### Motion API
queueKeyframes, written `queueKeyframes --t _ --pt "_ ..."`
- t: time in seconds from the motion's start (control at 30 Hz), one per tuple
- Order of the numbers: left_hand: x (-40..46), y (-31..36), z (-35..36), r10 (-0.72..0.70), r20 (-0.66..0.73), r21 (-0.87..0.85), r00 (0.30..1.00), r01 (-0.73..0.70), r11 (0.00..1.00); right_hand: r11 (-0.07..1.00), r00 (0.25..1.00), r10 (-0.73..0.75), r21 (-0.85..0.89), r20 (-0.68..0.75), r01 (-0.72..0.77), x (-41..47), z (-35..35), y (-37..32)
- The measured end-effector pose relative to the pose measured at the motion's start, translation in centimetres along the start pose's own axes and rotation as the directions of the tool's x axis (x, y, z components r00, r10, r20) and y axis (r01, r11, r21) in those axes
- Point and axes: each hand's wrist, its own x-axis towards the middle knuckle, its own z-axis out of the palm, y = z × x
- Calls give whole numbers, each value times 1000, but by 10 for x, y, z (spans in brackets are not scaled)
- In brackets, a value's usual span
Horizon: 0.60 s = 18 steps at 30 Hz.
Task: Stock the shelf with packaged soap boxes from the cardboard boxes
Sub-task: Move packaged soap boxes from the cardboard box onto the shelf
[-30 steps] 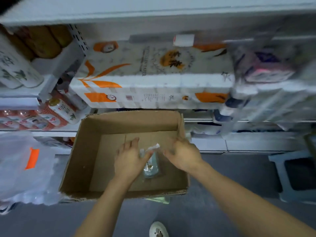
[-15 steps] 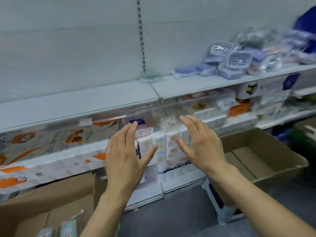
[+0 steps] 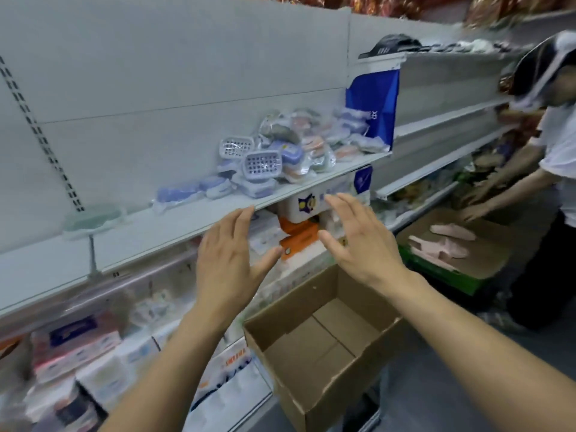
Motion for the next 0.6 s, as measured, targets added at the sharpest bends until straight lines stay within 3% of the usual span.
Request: queueKeyframes --t 0.2,0.6 --pt "94 54 84 2 -19 -117 1000 -4 993 1000 999 14 -13 -35 -15 74 -1 126" --pt "317 126 234 20 41 -228 999 -10 974 988 996 65 140 58 -72 262 33 329"
